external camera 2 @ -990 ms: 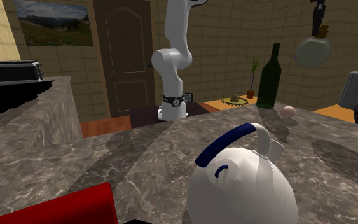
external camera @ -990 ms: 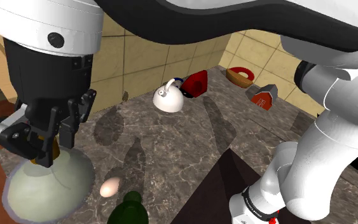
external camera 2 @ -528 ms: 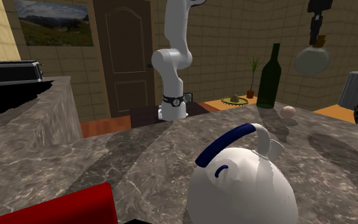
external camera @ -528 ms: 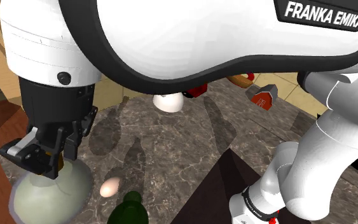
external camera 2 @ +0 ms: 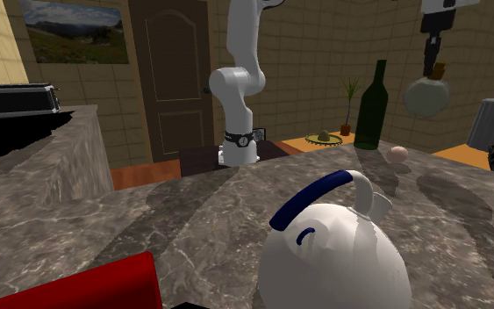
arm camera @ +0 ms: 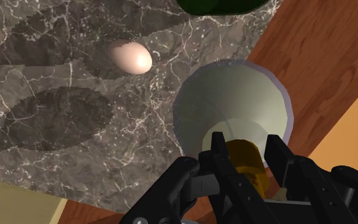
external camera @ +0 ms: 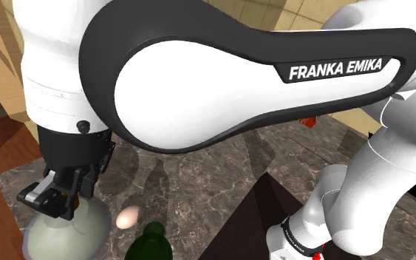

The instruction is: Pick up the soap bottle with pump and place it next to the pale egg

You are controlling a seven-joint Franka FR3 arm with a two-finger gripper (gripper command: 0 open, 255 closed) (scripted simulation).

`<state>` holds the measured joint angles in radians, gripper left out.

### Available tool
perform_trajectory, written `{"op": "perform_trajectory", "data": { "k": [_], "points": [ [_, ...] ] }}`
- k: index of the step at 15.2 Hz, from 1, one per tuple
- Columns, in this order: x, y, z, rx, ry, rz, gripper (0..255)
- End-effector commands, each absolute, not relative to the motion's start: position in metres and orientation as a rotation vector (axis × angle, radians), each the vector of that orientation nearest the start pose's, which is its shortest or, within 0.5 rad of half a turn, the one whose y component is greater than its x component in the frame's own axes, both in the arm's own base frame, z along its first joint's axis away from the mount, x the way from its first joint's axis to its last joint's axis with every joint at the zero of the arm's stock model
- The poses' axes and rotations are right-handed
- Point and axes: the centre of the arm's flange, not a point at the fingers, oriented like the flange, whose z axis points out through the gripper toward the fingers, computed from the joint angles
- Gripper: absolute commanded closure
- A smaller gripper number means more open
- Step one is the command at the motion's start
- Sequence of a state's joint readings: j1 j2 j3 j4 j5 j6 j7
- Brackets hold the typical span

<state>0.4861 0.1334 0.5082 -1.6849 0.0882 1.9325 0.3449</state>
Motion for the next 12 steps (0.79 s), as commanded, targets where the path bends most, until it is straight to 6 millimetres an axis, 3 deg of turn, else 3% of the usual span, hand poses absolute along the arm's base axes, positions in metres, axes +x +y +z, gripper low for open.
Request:
{"op": "perform_trajectory", "data": {
  "k": [1, 12],
  "points": [
    [0.341, 0.509, 0.524, -2.805, -0.892, -0.016, 255],
    [0.341, 0.509, 0.466, -2.805, -0.892, -0.016, 255]
  ]
}}
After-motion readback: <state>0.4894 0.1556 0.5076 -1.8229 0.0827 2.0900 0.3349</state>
